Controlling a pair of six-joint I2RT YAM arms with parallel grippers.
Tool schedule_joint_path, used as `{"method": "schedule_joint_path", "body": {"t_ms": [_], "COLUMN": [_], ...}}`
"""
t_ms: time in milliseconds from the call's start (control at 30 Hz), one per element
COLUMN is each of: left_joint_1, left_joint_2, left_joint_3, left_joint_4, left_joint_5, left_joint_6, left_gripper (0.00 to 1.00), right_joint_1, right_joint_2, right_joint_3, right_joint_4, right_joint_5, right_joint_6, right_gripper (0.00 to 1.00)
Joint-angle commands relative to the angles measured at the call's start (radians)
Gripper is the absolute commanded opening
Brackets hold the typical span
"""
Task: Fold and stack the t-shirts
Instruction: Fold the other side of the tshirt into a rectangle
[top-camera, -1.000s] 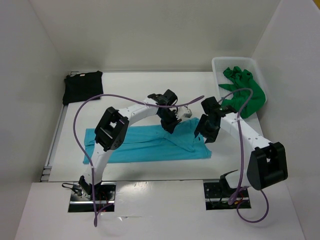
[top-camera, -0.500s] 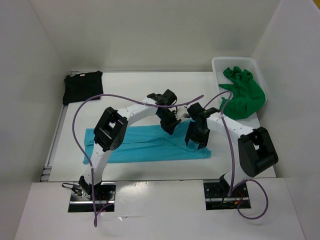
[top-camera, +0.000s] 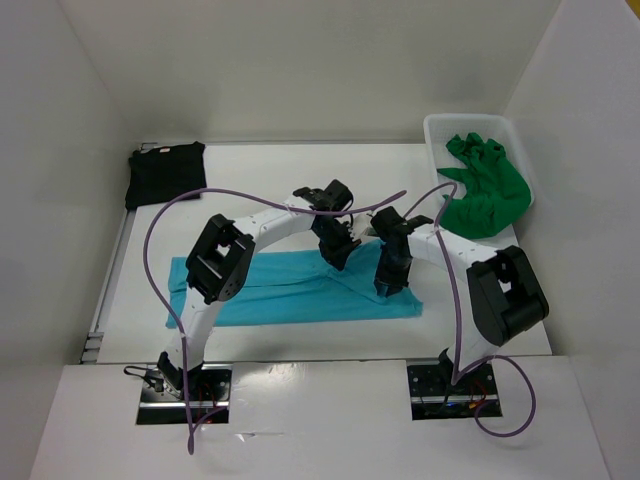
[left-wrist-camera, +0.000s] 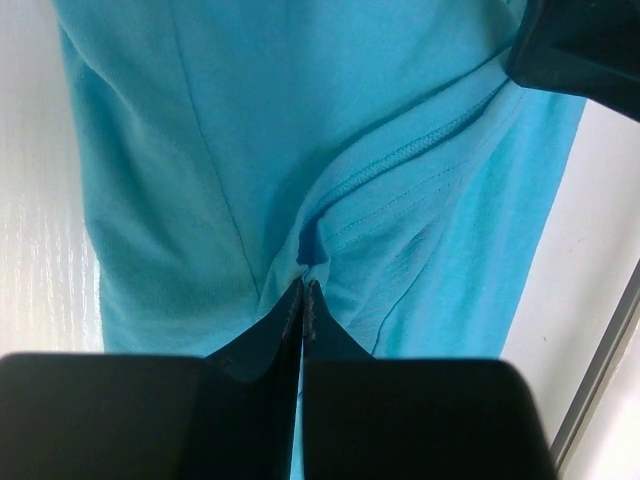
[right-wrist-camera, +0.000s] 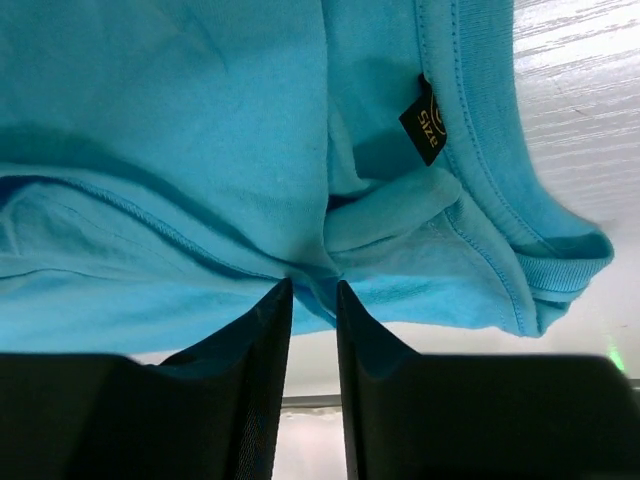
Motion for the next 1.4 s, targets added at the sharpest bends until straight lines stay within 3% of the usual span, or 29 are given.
{"method": "schedule_joint_path", "body": {"t_ms": [0,33,100,200,333,467,800,933,1367], "left_joint_1": [-0.005,-0.005,-0.005,-0.005,-0.005,-0.005,-0.005,-0.005,-0.005], "left_joint_2": [-0.050,-0.050,-0.050,-0.050,-0.059,-0.059,-0.102,-0.121,-0.163], "left_joint_3": [-0.003,0.006,0.007,0.007,0.007,0.016,0.028,0.028,-0.116], "left_joint_4": [-0.006,-0.006,-0.006,-0.006,-0.006,-0.006,-0.043,-0.052,-0.073], "left_joint_5": [0.017,0.017,0.017,0.006,0.006,0.006,0.006,0.015,0.046], "left_joint_6": [-0.005,-0.005,-0.005,-0.005,-0.005,-0.005,-0.005,0.004,0.037], "left_gripper": [0.00,0.00,0.00,0.00,0.00,0.00,0.00,0.00,0.00], "right_joint_1": [0.010,0.010,0.019,0.030,0.030,0.030,0.051,0.119,0.191], "right_joint_2": [-0.003,-0.003,-0.003,-0.003,0.006,0.006,-0.120,-0.155,-0.214], "right_joint_3": [0.011,0.011,0.011,0.002,0.002,0.002,0.042,0.042,-0.007], "right_joint_4": [0.027,0.027,0.017,0.017,0.007,0.007,-0.074,-0.103,-0.194], "right_joint_5": [0.003,-0.006,-0.006,-0.006,-0.006,-0.006,-0.011,-0.032,-0.042], "right_joint_6": [0.002,0.002,0.002,0.002,0.011,0.011,0.022,0.069,0.117], "right_gripper": [0.29,0.29,0.50,0.53,0.31,0.00,0.00,0.00,0.00]}}
